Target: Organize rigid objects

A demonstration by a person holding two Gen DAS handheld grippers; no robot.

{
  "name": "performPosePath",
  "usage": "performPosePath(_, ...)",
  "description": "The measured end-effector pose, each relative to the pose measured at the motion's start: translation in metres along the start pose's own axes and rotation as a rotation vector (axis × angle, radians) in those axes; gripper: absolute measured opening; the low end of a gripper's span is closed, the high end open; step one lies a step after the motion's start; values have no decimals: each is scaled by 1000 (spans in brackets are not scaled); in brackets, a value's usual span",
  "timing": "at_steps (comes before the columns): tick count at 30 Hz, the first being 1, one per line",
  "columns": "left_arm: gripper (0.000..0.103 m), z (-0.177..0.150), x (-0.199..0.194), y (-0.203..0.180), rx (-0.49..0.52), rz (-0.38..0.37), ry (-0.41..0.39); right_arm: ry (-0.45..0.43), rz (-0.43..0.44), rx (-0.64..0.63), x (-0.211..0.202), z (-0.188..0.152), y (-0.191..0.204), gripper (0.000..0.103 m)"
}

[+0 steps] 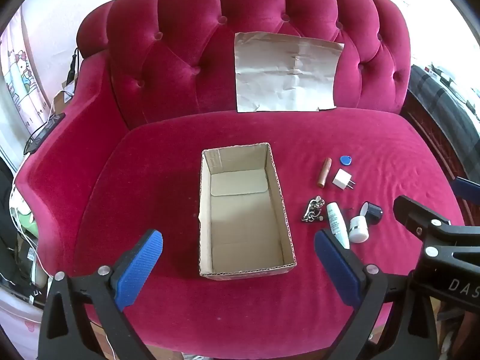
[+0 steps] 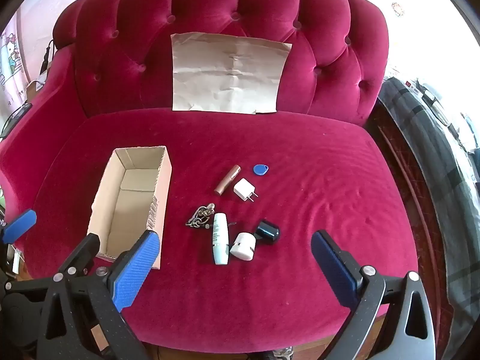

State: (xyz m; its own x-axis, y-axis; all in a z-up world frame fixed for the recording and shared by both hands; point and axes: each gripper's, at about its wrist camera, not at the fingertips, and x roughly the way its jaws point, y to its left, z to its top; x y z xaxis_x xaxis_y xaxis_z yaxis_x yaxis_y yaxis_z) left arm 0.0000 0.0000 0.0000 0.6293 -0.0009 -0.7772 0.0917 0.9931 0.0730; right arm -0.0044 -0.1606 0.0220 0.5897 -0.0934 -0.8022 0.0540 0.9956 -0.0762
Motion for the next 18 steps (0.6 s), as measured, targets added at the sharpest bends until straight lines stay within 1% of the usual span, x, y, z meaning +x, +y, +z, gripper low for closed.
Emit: performPosePath(18,103,0,0,-3,-1,-3,-2,-2,-5,-4,-1,1,0,103)
